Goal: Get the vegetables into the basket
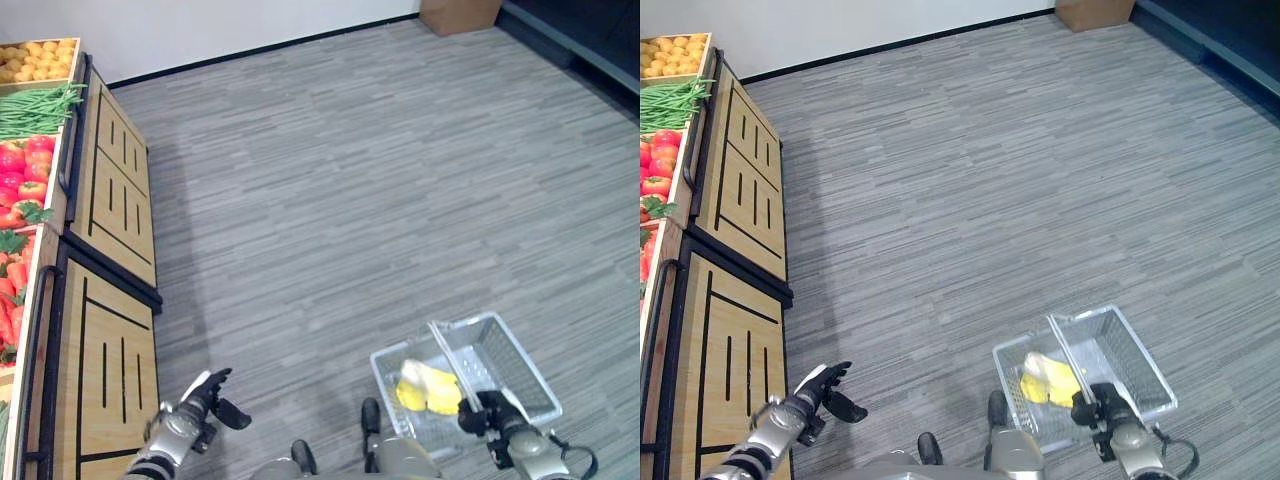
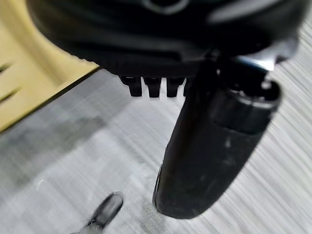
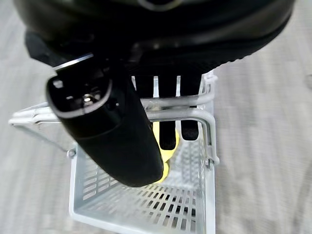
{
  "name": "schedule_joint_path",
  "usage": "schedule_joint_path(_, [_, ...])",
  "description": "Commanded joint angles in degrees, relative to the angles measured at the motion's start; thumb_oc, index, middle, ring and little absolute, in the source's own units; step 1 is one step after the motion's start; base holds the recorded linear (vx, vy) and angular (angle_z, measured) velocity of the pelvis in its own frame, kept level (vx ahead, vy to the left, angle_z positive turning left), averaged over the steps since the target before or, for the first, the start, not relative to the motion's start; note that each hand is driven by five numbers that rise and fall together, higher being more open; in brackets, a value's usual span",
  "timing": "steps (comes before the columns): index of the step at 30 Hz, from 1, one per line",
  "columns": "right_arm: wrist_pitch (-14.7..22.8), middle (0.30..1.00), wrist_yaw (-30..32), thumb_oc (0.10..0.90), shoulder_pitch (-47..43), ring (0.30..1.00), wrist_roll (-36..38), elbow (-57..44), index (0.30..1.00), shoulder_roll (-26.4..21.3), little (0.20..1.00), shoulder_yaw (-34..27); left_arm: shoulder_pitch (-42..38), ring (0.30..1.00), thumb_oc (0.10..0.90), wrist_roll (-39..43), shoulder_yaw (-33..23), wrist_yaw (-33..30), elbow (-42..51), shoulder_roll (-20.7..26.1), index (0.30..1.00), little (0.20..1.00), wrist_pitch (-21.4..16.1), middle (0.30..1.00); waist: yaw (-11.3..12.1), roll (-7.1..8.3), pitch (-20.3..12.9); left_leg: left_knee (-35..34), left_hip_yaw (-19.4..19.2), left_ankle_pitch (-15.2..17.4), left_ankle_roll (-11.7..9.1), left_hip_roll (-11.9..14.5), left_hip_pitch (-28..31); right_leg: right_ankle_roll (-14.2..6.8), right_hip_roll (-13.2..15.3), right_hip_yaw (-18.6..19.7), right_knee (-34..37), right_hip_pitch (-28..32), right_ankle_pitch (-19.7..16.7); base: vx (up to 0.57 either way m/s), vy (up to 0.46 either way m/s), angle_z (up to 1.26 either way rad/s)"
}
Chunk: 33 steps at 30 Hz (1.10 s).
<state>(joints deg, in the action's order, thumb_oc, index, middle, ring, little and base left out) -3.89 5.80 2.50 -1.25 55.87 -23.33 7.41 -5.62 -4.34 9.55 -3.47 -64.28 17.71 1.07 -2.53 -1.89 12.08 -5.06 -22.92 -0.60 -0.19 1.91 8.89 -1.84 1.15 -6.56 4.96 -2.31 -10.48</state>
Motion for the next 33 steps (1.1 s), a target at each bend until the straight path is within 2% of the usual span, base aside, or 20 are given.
schedule_joint_path(1, [4.67, 0.3, 3.53, 0.4, -4.07, 0.3, 2.8, 3.73, 0.3, 1.24, 0.3, 0.81, -2.68, 1.0, 0.9, 5.61, -1.48, -6.37, -2.37, -0.02, 1.0, 1.0, -1.23, 1.0, 0.59, 1.92, -2.04, 0.06, 1.75, 5.07, 0.22, -0.54, 0.92, -5.04, 5.46, -1.22, -4.71, 1.64, 9.19, 0.0, 0.0, 0.0])
schedule_joint_path(4, [4.63, 0.3, 4.08, 0.4, -4.03, 0.3, 3.32, 9.58, 0.3, 3.24, 0.3, 1.36, -1.95, 1.0, 0.9, 8.15, -2.3, -7.88, -4.24, -2.35, 1.0, 1.0, -1.38, 1.0, 0.82, 1.98, -1.93, 0.06, 1.89, 5.15, 0.29, -0.52, 1.16, -4.92, 5.41, -1.2, -4.75, 1.86, 9.29, 0.01, -0.001, 0.0])
schedule_joint_path(11, [4.29, 0.3, 4.13, 0.4, -3.02, 0.3, 5.14, 16.81, 0.3, 5.42, 0.3, 0.3, -0.72, 1.0, 0.9, 6.41, -0.13, -7.29, -6.35, -4.51, 1.0, 1.0, -1.31, 1.0, 0.93, 1.65, -2.15, 0.06, 2.32, 5.21, 0.35, -0.67, 1.23, -4.82, 5.42, -1.39, -4.58, 2.28, 9.44, 0.0, 0.0, 0.0])
schedule_joint_path(24, [3.17, 0.3, 2.41, 0.4, -3.13, 0.3, 5.17, 18.18, 0.3, 5.74, 0.3, 0.56, -0.31, 1.0, 0.9, 10.27, -2.66, -4.16, -8.56, -4.16, 1.0, 1.0, -0.77, 1.0, 1.05, 1.61, -2.27, 0.06, 3.19, 5.59, 0.91, -1.21, 0.75, -5.25, 6.14, -2.01, -5.93, 1.79, 9.6, 0.01, 0.038, 0.02])
schedule_joint_path(28, [2.98, 0.3, 1.97, 0.4, -3.1, 0.3, 5.12, 17.69, 0.3, 5.58, 0.3, 0.55, 0.03, 1.0, 0.9, 9.33, -2.28, -3.86, -8.12, -3.69, 1.0, 1.0, -0.81, 1.0, 1.41, 1.8, -2.0, 0.21, 3.52, 6.4, 1.98, -2.25, 0.94, -5.9, 7.01, -1.18, -7.67, 1.23, 10.03, 0.06, 0.155, 0.03])
schedule_joint_path(29, [2.85, 0.3, 1.93, 0.4, -3.36, 0.3, 4.96, 17.64, 0.3, 5.28, 0.3, 0.45, 0.22, 1.0, 0.9, 8.96, -1.72, -3.63, -7.66, -3.55, 1.0, 1.0, -0.8, 1.0, 1.42, 2.06, -1.34, 3.52, 3.92, 8.01, 2.6, -2.62, -0.39, -6.08, 7.68, -0.63, -9.01, 0.73, 10.33, 0.07, 0.224, 0.05])
schedule_joint_path(33, [2.76, 0.3, 1.77, 0.4, -3.55, 0.3, 5.36, 17.46, 0.3, 5.04, 0.3, 0.19, -0.1, 1.0, 0.9, 8.36, -0.97, -3.54, -6.55, -3.19, 1.0, 1.0, -0.94, 1.0, 1.68, 2.31, -0.36, 7.27, 4.06, 9.78, 3.32, -3.02, -2.68, -6.38, 8.34, 0.35, -11.17, -0.77, 10.14, 0.02, 0.158, 0.0])
